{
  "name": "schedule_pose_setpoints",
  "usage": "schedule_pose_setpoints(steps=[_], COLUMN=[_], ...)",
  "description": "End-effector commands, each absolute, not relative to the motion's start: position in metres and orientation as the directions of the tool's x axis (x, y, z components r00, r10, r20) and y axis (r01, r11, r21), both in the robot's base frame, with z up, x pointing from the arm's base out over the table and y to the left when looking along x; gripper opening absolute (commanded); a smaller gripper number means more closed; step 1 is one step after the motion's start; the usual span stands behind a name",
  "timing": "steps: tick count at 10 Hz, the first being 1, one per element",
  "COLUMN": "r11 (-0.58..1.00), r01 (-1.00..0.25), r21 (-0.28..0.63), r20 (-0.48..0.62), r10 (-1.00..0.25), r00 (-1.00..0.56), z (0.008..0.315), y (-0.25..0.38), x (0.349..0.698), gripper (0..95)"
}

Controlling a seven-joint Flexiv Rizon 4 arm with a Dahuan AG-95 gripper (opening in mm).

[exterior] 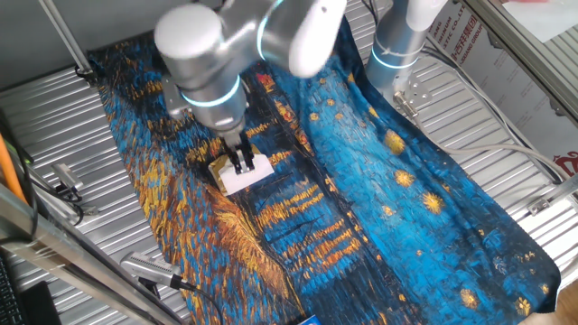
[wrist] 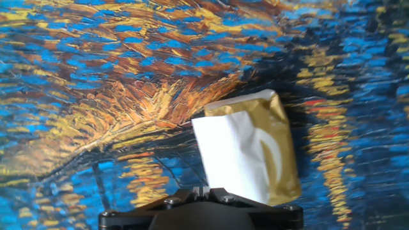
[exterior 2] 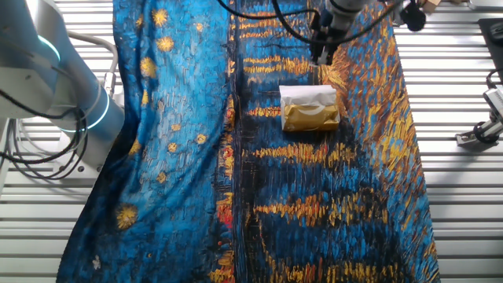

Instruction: Pull out a napkin

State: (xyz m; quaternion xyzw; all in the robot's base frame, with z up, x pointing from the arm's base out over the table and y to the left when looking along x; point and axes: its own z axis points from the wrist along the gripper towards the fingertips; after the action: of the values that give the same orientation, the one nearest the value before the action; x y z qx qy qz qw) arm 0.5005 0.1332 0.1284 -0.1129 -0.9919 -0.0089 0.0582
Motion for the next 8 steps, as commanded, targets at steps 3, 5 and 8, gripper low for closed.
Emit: schedule_pose_setpoints(steps=[3,5,8], r11=[0.952,0.936,0.934], r01=[0.172,0.194,0.129], r21=[-0.254,-0.294,-0.334], r20=[0.067,0.045,0.074], r10=[0.195,0.217,0.162], r00=[-0.978,-0.975,-0.984], z=[0.099,0.085,0.072], y=[0.146,0.148,0.148], x=[0.506,0.502,0.501], gripper=[0.0,0.0,0.0])
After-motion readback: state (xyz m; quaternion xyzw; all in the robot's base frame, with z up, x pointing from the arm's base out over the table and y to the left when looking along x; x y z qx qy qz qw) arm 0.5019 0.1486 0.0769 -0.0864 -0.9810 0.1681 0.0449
